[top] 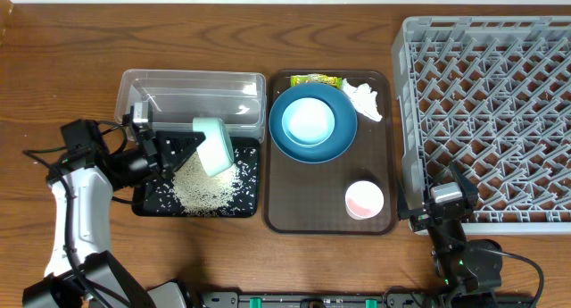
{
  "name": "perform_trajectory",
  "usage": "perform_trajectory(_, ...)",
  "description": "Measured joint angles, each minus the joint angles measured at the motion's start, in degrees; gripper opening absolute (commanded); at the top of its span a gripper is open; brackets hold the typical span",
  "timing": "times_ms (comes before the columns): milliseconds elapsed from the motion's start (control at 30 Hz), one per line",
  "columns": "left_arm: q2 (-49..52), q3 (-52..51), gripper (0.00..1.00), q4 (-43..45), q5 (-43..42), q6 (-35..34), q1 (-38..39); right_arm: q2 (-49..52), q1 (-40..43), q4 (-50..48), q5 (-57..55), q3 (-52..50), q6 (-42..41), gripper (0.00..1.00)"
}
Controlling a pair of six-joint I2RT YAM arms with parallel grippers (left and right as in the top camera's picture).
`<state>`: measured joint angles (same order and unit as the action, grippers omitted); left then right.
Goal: Sort waste into correct bins and load items into the dishwasher rack
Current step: 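Tilt the bowl with the left gripper to pour rice onto the black tray, then carry the emptied bowl back and set it on the brown tray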
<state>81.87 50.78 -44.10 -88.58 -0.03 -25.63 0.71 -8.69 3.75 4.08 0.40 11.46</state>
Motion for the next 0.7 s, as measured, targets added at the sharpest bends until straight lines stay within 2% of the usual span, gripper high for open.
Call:
perform_trajectory(133,0.0,0.0,0.06,-0.7,0.9,0.0,2.7,0.0,0.0,0.0,0.0,0.0,0.0,0.99)
perform_trajectory(300,-1.4,0.0,0.06,-0.7,7.4,-0.3,10.9,0.0,0.0,0.0,0.0,0.0,0.0,0.99)
perform_trajectory(567,-4.0,0.0,0.06,0.9,25.2,-5.3,29.9,0.0,0.0,0.0,0.0,0.0,0.0,0.99)
perform_trajectory(700,-4.0,0.0,0.06,3.8,37.5,-10.5,39.7,0.0,0.0,0.0,0.0,0.0,0.0,0.99)
